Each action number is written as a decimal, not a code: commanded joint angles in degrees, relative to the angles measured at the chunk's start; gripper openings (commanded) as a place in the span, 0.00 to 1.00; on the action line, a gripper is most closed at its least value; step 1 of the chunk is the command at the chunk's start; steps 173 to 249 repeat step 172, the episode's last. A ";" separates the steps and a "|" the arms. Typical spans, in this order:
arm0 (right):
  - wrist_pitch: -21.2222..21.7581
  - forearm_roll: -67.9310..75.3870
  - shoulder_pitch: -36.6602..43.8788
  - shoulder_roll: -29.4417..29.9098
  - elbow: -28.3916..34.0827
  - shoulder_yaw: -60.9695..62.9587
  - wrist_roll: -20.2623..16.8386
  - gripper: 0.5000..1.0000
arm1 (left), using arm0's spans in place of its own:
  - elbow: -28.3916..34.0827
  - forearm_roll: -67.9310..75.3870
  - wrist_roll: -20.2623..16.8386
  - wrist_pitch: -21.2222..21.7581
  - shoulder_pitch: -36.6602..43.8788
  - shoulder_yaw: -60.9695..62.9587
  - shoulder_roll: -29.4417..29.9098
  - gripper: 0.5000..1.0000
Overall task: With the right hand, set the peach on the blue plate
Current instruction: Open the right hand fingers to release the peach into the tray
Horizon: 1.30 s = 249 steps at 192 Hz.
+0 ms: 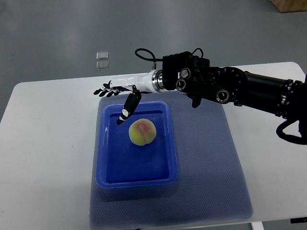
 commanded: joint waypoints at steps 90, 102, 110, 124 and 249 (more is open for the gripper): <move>-0.80 26.19 -35.36 -4.13 -4.33 62.10 9.45 0.86 | -0.69 0.27 0.19 0.00 0.00 0.00 0.00 1.00; -0.80 29.13 -35.64 -3.41 -7.43 62.29 11.77 0.86 | -1.05 0.27 0.19 0.00 0.00 0.00 0.00 1.00; -0.72 30.89 -35.64 -3.15 -9.80 62.46 12.82 0.86 | -1.05 0.27 0.19 0.00 0.00 -0.09 0.00 1.00; -0.45 33.52 -35.64 -1.65 -11.82 62.11 13.18 0.86 | -1.05 0.27 0.19 0.00 0.00 0.00 0.00 1.00; -0.54 34.05 -35.73 -0.95 -13.93 61.76 13.26 0.86 | -1.14 0.36 0.19 0.00 0.00 0.09 0.00 1.00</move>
